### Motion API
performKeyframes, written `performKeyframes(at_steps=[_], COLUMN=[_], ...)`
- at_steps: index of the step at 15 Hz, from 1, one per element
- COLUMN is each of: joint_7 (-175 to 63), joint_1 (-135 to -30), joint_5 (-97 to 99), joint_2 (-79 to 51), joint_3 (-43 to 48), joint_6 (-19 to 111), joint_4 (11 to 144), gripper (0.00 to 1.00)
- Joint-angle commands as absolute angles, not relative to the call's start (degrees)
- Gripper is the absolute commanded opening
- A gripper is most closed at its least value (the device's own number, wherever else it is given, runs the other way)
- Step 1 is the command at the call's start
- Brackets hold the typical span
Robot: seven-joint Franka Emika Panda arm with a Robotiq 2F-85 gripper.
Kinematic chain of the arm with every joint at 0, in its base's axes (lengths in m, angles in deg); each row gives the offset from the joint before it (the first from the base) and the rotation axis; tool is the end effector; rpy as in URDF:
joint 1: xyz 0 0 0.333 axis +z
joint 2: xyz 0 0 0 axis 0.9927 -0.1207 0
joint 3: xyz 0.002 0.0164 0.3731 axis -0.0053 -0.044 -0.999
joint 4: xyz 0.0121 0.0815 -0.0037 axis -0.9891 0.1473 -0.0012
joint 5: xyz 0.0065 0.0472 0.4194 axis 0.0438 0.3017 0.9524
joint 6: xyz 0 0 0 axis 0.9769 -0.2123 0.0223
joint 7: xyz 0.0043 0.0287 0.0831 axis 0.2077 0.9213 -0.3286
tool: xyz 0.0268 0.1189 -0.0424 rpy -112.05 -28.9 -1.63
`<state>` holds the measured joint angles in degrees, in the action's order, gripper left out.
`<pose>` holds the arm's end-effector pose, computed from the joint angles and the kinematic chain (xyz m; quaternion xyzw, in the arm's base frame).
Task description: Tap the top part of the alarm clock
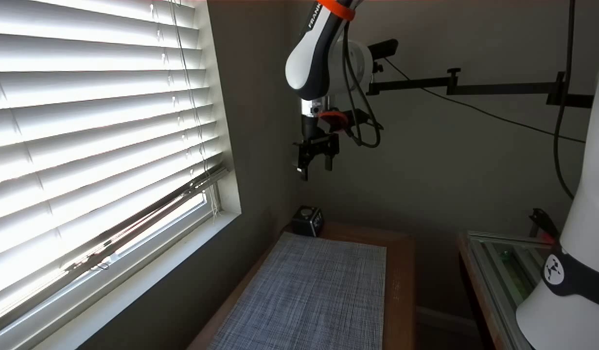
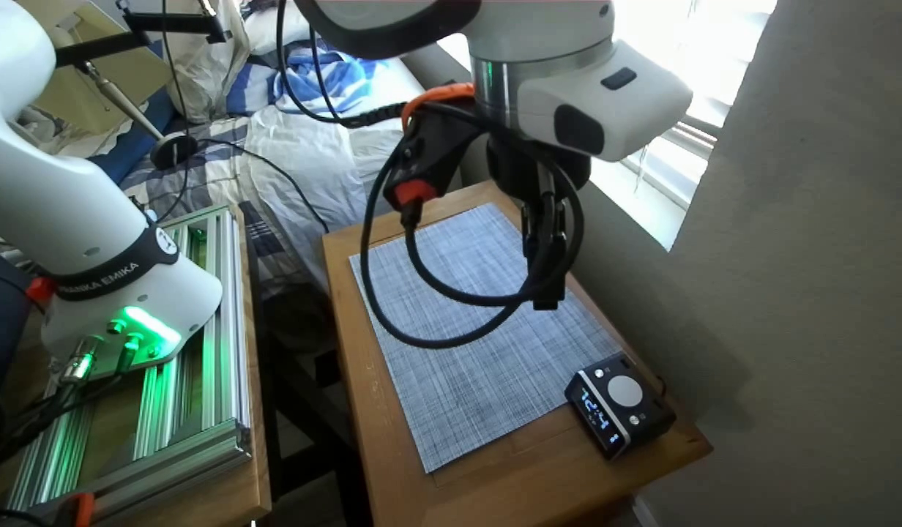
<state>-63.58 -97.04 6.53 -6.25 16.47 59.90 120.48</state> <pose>0.4604 -0.2884 0.2818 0.9633 -0.2653 0.0333 0.0223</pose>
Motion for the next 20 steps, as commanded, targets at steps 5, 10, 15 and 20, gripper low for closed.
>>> performKeyframes(at_steps=[5, 10, 15, 20], joint_7=[-63.2, -62.8, -62.9, -62.6], joint_1=[-98.9, -100.1, -101.8, -103.2], joint_5=[9.5, 10.5, 10.3, 10.6], joint_2=[-12.0, -18.6, -25.0, -30.3], joint_3=[14.9, 13.9, 12.8, 11.1], joint_6=[62.8, 65.1, 68.2, 72.7], joint_4=[117.6, 113.9, 109.6, 106.3], gripper=[1.00, 0.60, 0.24, 0.00])
